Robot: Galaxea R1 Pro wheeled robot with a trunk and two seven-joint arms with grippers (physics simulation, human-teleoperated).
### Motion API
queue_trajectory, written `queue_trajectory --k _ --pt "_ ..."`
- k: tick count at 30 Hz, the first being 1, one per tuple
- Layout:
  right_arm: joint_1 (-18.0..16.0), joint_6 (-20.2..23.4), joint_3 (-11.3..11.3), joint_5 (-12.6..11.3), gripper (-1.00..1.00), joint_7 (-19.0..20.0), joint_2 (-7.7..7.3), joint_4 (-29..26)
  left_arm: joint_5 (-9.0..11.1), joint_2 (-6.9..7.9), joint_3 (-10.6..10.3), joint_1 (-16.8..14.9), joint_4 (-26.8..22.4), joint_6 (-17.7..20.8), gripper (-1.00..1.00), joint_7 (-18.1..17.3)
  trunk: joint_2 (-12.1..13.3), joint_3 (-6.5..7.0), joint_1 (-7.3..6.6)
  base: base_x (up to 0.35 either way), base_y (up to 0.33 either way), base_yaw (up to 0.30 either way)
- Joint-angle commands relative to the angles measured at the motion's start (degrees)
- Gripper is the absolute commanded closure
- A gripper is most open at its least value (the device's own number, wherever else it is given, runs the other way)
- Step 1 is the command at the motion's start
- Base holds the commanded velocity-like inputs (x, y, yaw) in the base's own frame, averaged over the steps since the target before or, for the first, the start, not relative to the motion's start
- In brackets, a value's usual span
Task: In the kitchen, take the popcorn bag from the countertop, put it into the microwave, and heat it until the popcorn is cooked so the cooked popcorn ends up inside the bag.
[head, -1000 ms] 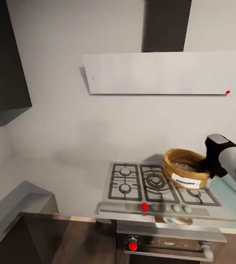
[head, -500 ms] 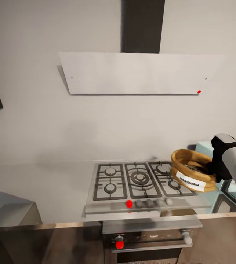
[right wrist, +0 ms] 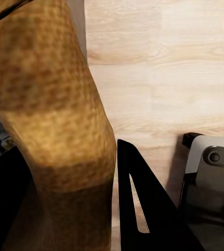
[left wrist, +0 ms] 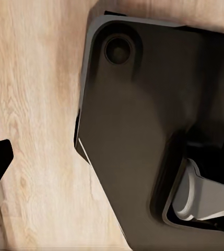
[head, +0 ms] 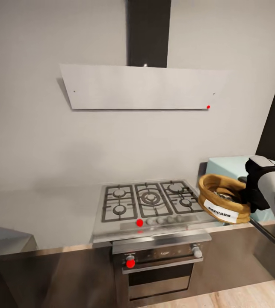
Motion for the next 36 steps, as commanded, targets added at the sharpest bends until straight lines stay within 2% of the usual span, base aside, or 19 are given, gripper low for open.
queue_trajectory --k 1,36 --pt "-0.02 0.55 0.0 -0.08 1.0 -0.14 0.05 0.03 0.05 0.0 0.28 -0.01 -0.02 0.08 -1.0 0.05 -0.05 -0.03 -0.02 -0.342 0.0 0.0" --pt "-0.02 0.56 0.0 -0.08 1.0 -0.14 0.09 0.11 0.05 0.0 0.28 0.0 -0.02 0.08 -1.0 0.05 -0.05 -0.03 -0.02 -0.324 0.0 0.0"
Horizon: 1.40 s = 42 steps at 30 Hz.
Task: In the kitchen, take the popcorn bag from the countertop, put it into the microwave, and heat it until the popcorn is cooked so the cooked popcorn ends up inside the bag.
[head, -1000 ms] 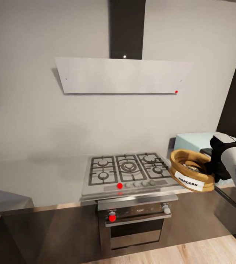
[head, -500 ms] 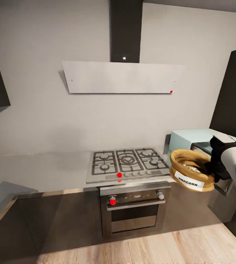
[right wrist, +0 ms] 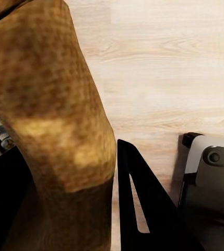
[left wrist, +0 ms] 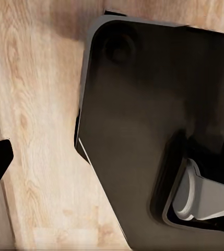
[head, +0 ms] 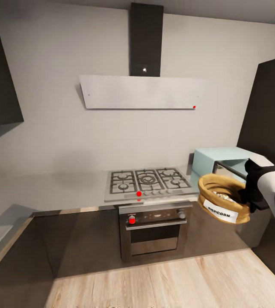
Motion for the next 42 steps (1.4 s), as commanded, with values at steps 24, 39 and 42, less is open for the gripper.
queue_trajectory --k 24,39,42 --pt "-0.01 0.51 0.03 -0.08 1.0 -0.15 0.0 -0.04 0.05 0.0 0.28 0.01 -0.02 0.08 -1.0 0.03 -0.05 -0.03 -0.01 -0.338 0.0 -0.089" --pt "-0.01 0.52 0.08 -0.08 1.0 -0.15 0.0 -0.04 0.05 0.0 0.28 -0.01 -0.02 0.08 -1.0 0.0 -0.05 -0.18 -0.01 0.019 -0.069 -0.294" --pt "-0.01 0.54 0.08 -0.08 1.0 -0.15 0.0 -0.04 0.05 0.0 0.28 0.0 -0.02 0.07 -1.0 -0.01 -0.05 -0.26 -0.01 0.228 -0.208 -0.294"
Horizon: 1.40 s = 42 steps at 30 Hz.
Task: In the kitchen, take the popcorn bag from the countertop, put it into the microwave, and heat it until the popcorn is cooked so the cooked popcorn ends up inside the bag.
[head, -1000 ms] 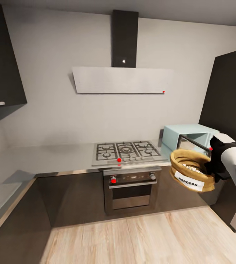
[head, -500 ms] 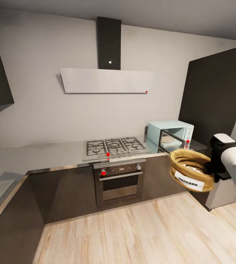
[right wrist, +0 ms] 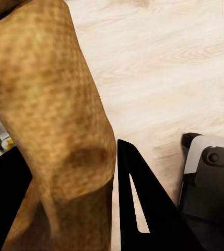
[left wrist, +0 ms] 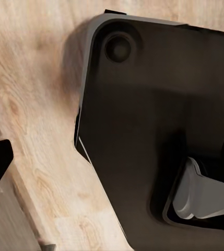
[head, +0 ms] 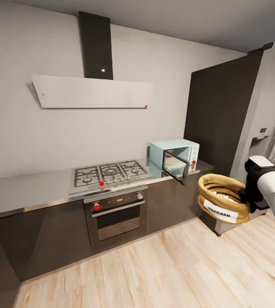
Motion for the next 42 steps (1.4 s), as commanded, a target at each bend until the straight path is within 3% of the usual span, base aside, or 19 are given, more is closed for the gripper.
queue_trajectory --k 1,11,17,33,39,42 --pt "-0.01 0.55 0.0 -0.08 1.0 -0.14 -0.01 -0.03 0.05 0.0 0.26 -0.01 -0.03 0.09 -1.0 0.04 -0.03 -0.05 0.04 0.231 -0.216 -0.294" --pt "-0.01 0.55 0.0 -0.08 1.0 -0.14 0.16 0.05 0.05 0.0 0.28 -0.01 -0.03 0.1 -1.0 0.07 -0.03 -0.31 0.04 0.218 -0.266 -0.283" --pt "-0.01 0.55 0.0 -0.08 1.0 -0.14 0.16 0.06 0.05 0.0 0.29 -0.02 -0.03 0.09 -1.0 0.07 -0.03 -0.32 0.04 0.206 -0.287 -0.048" --pt "-0.01 0.56 0.0 -0.08 1.0 -0.14 0.16 0.06 0.05 0.02 0.23 -0.05 -0.03 0.07 -1.0 0.07 -0.03 -0.32 0.04 0.205 -0.287 0.225" --pt "-0.01 0.56 0.0 -0.08 1.0 -0.14 0.16 0.06 0.13 1.39 0.35 -0.01 -0.03 0.15 -1.0 2.19 -0.03 -0.32 0.04 0.197 -0.288 0.255" --pt "-0.01 0.56 0.0 -0.08 1.0 -0.14 0.16 0.06 0.14 4.11 0.37 -0.01 -0.03 0.33 -1.0 3.26 -0.03 -0.32 0.04 0.212 -0.281 0.255"
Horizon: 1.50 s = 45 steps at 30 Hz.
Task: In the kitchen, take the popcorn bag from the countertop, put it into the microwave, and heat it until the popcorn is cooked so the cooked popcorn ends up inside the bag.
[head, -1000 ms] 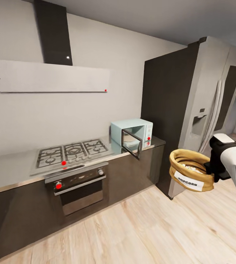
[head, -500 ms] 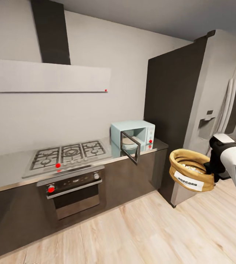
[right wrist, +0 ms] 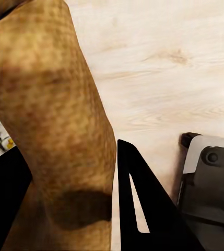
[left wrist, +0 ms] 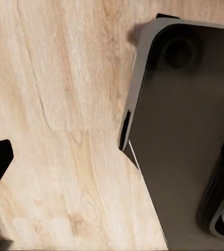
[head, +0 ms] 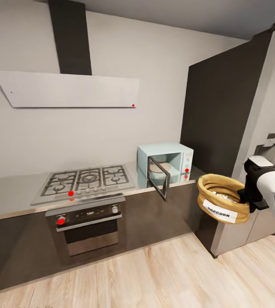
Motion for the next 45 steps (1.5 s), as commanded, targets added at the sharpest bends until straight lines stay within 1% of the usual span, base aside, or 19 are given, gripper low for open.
queue_trajectory --k 1,2,5,9,11,14,20,26,34,45 --pt "-0.01 0.55 -0.02 -0.09 1.0 -0.14 -0.03 -0.02 0.06 0.76 0.23 -0.02 -0.02 0.58 -1.0 0.22 -0.03 -0.02 0.04 0.236 -0.268 0.255" --pt "-0.01 0.55 -0.02 -0.09 1.0 -0.14 -0.03 -0.02 0.06 1.14 0.29 -0.02 -0.02 1.24 -1.0 0.27 -0.03 -0.02 0.04 0.243 -0.264 0.255" --pt "-0.01 0.55 0.0 -0.09 1.0 -0.14 -0.03 -0.02 0.06 1.34 0.61 -0.01 -0.02 2.43 -1.0 0.27 -0.03 -0.02 0.04 0.248 -0.261 0.256" --pt "-0.01 0.55 -0.02 -0.09 1.0 -0.14 -0.03 -0.02 0.06 1.27 1.76 -0.01 -0.02 2.73 -1.0 0.27 -0.03 -0.02 0.04 0.255 -0.255 0.257" --pt "-0.01 0.55 -0.02 -0.09 1.0 -0.14 -0.03 -0.02 0.06 1.18 1.95 -0.01 -0.02 2.71 -1.0 0.27 -0.03 -0.02 0.04 0.258 -0.252 0.251" --pt "-0.01 0.55 -0.02 -0.09 1.0 -0.14 -0.03 -0.02 0.06 1.14 2.03 0.0 -0.02 2.64 -1.0 0.27 -0.03 -0.02 0.04 0.256 -0.252 0.12" --pt "-0.01 0.58 -0.02 -0.09 1.0 -0.06 -0.03 -0.02 0.06 0.5 2.05 0.01 -0.02 2.18 -1.0 0.27 -0.03 -0.02 0.04 0.156 -0.273 0.044" --pt "-0.01 0.63 -0.02 -0.09 1.0 -0.06 -0.03 -0.02 0.06 0.47 2.06 0.01 -0.02 2.16 -1.0 0.27 -0.03 -0.02 0.04 0.09 -0.287 0.243" --pt "-0.01 0.64 -0.02 -0.09 1.0 -0.06 -0.03 -0.02 0.06 0.44 2.05 -0.02 -0.02 2.3 -1.0 0.27 -0.03 -0.02 0.04 0.022 -0.052 0.259" --pt "-0.01 0.55 -0.18 -0.09 1.0 0.12 -0.03 -0.02 0.06 0.43 2.05 -0.01 -0.02 2.34 -1.0 0.27 -0.03 -0.02 0.04 0.158 -0.23 0.261"
